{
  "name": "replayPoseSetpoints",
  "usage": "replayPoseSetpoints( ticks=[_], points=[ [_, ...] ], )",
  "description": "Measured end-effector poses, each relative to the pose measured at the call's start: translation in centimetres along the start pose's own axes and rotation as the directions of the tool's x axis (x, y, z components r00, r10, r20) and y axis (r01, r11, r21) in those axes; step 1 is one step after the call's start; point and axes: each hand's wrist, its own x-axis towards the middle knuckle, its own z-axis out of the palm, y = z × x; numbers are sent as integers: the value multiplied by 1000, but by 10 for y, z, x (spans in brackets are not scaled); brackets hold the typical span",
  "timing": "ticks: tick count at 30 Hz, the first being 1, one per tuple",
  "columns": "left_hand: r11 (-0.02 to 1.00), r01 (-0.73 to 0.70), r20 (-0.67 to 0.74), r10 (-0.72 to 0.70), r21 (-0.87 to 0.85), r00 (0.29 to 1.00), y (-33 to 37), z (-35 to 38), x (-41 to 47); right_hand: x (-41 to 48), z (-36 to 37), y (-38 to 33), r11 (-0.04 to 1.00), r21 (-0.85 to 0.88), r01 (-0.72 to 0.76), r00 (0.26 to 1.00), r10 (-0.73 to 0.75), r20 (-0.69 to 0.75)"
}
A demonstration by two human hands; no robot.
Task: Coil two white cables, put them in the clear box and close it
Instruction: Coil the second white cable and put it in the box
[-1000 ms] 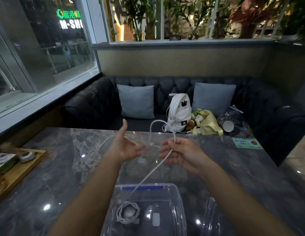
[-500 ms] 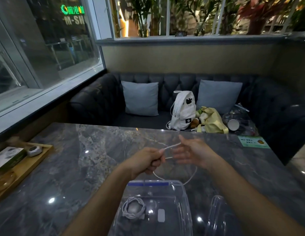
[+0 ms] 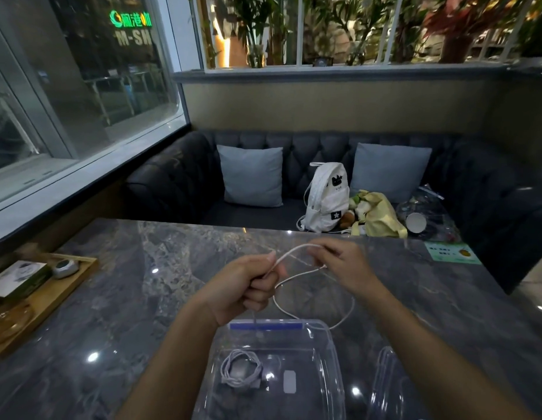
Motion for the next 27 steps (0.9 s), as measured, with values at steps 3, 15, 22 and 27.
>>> replayPoseSetpoints(
  ticks=[3,15,22,27],
  points=[
    [984,-19,-36,13,-175,999,-1,-16,-17,3,-11,5,991,67,-120,991,123,-49],
    [696,-369,-358,169,-616,918,3,-60,-61,4,22,6,991,116,-62,989,77,-126],
    [654,-469,-479,181,-593,859,0,-60,-66,-2,47,-9,826,-493,272,954,-300,24],
    [606,-522,-509,213,-600,834,-2,-67,-70,-2,51,-9,720,-589,366,915,-395,85]
  ],
)
